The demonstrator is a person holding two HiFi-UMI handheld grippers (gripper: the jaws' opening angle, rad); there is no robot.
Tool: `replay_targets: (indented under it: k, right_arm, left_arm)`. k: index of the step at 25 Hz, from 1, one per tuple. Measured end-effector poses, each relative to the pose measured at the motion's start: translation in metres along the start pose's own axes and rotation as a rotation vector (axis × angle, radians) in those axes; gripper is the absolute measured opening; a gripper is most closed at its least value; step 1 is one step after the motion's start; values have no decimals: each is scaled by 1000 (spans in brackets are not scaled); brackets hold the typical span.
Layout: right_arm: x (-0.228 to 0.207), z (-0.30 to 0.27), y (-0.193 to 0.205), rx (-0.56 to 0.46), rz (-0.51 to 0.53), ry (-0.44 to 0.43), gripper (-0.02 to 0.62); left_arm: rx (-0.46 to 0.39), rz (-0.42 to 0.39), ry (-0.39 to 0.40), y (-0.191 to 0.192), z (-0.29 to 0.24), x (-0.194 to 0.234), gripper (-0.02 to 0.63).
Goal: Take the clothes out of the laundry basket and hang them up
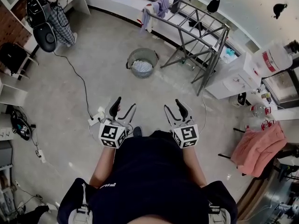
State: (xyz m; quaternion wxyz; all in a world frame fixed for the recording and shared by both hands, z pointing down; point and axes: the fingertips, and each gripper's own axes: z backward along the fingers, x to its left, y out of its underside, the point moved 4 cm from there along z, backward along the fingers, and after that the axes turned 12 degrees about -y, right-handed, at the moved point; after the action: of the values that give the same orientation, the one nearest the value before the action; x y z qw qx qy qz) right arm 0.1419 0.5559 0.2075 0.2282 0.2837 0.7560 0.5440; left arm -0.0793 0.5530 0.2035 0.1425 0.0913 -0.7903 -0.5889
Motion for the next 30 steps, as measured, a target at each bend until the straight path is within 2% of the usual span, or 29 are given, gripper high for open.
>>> replay_targets:
  k: [9,18,23,27,30]
  right_arm:
    - [10,-18,5,32,6,22,223]
    - [-28,-65,8,33,-33,1,222]
    - [-77,-111,18,66,-54,-40,222]
    - [-127,-165,13,103,2,-92,222]
    - [-162,-211,16,136,-14,-146,222]
  left_arm:
    - [13,21,19,14,-10,29,278]
    - [40,29,-22,10,-50,53,278]
    - [73,39,-55,12,-106,68,278]
    - [84,37,-76,9,-174,83,278]
    - [100,49,-87,4,-224,98,278]
